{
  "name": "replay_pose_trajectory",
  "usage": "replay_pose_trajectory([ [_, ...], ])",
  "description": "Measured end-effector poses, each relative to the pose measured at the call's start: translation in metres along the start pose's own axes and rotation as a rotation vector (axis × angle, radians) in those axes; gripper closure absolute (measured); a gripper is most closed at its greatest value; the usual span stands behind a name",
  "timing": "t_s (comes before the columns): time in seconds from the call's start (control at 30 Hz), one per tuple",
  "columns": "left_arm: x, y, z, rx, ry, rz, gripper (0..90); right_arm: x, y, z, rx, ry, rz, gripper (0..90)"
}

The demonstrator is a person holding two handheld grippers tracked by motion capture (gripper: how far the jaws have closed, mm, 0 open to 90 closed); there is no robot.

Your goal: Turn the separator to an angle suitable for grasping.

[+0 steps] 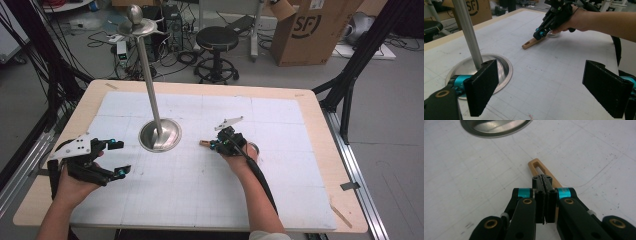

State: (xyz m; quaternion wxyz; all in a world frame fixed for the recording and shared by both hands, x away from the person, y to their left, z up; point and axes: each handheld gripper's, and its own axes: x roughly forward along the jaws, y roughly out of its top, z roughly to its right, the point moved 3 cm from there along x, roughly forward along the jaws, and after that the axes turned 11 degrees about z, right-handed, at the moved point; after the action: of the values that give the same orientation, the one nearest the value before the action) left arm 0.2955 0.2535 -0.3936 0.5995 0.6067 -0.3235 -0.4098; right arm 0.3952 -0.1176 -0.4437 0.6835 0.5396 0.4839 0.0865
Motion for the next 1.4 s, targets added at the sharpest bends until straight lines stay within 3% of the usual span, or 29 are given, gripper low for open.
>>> replay_pose_trajectory([
  [0.1, 0.000, 0.000, 0.000, -0.001, -0.002, 0.000, 14.1, -0.013, 0.004, -0.004, -0.005, 0.021, 0.034, 87.5],
  [0.13, 0.000, 0.000, 0.000, -0.001, 0.000, -0.002, 14.1, -0.025, 0.006, -0.007, -0.020, 0.038, 0.063, 85.0],
  [0.33, 0.002, -0.001, 0.001, 0.001, -0.006, -0.007, 14.1, -0.054, 0.006, -0.012, -0.050, 0.045, 0.124, 82.3],
  [0.5, 0.002, -0.001, 0.002, -0.003, -0.008, -0.005, 14.0, -0.090, -0.002, -0.011, -0.043, 0.052, 0.209, 75.0],
  [0.8, 0.004, -0.002, 0.003, -0.012, -0.017, 0.004, 13.8, -0.131, -0.017, -0.014, -0.056, 0.071, 0.336, 67.8],
  [1.07, 0.010, -0.005, 0.005, -0.012, -0.029, -0.007, 13.8, -0.145, -0.029, -0.019, -0.055, 0.061, 0.401, 60.2],
  [1.2, 0.013, -0.004, 0.008, -0.001, -0.042, -0.002, 13.8, -0.147, -0.031, -0.023, -0.088, 0.069, 0.402, 58.7],
  [1.4, 0.010, -0.003, 0.007, 0.001, -0.041, 0.004, 13.7, -0.149, -0.035, -0.019, -0.075, 0.063, 0.419, 51.7],
])
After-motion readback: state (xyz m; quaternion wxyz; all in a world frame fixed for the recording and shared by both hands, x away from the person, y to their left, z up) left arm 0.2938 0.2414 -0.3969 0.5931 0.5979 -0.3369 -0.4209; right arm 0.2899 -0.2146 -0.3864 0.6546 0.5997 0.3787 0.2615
